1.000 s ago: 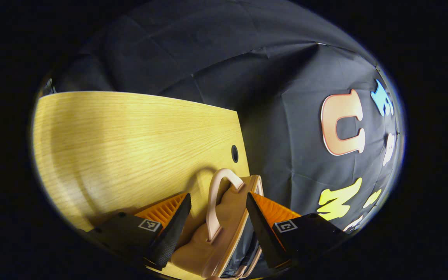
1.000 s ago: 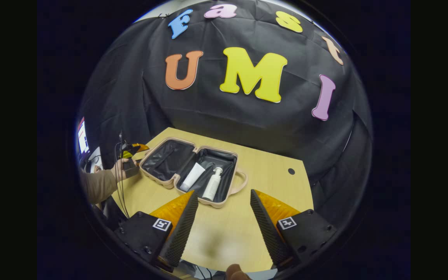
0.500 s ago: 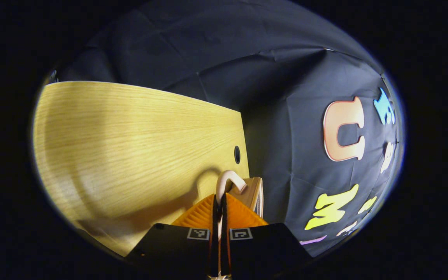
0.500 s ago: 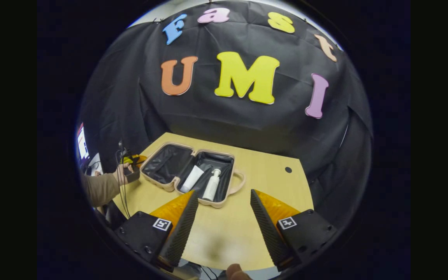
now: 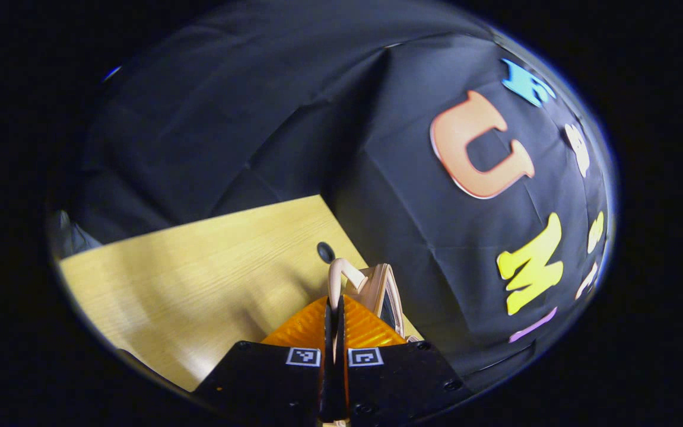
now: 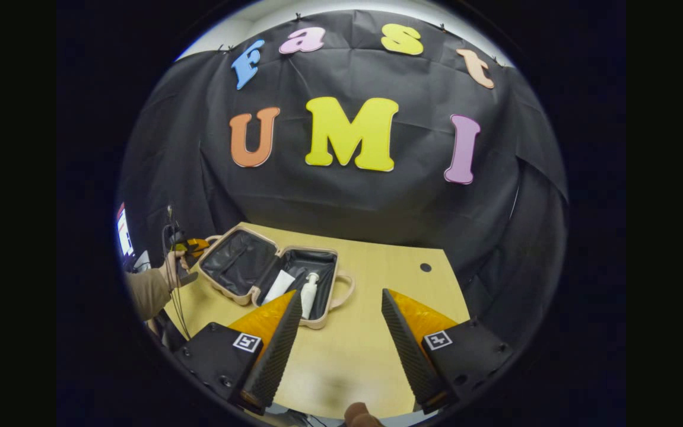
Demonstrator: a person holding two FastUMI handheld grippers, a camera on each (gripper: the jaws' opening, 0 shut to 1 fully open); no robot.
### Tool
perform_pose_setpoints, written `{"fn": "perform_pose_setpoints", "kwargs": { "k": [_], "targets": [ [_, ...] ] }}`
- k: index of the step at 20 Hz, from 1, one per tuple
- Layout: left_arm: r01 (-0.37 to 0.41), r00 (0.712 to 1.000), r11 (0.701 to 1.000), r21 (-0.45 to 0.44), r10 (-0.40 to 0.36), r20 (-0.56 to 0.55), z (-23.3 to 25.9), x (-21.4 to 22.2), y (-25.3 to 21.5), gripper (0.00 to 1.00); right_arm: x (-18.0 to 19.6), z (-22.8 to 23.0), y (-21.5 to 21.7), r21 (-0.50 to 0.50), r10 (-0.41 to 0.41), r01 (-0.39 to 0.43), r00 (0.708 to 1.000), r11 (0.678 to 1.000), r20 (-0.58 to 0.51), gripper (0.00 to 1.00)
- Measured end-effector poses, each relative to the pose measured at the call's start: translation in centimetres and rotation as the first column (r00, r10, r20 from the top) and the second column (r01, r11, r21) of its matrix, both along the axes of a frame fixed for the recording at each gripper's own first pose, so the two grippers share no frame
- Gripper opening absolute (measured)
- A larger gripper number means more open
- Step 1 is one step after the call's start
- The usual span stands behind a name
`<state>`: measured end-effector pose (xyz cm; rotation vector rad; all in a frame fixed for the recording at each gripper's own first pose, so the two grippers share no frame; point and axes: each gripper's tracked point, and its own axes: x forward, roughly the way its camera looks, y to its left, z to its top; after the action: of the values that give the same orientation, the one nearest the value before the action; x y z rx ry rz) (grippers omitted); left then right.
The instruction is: First open the suitcase, pack the skin care products into it, and then close the suitcase.
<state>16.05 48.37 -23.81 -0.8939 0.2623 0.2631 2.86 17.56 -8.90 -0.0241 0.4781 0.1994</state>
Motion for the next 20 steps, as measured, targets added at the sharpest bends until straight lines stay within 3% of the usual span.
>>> {"fn": "perform_pose_setpoints", "kwargs": {
  "k": [5,10,16,20],
  "targets": [
    [-0.003,1.0,0.96,0.279,-0.002,0.019,6.9,-0.9,-3.7,0.03,0.5,0.7,-2.1,-0.013,0.049,-0.048,0.997,0.999,0.059,0.81],
    [0.002,1.0,0.841,0.541,-0.012,0.015,12.0,-1.0,-8.5,0.03,1.2,0.5,-4.1,0.01,0.1,-0.102,0.992,0.995,0.077,0.81],
    [0.005,1.0,0.741,0.671,-0.023,0.018,15.8,-0.9,-15.5,0.03,2.2,0.7,-5.9,0.032,0.146,-0.15,0.983,0.988,0.109,0.81],
    [0.025,0.997,0.717,0.697,-0.07,0.037,16.8,-0.3,-21.8,0.03,2.8,0.7,-8.0,0.028,0.139,-0.143,0.982,0.989,0.131,0.81]
  ]
}}
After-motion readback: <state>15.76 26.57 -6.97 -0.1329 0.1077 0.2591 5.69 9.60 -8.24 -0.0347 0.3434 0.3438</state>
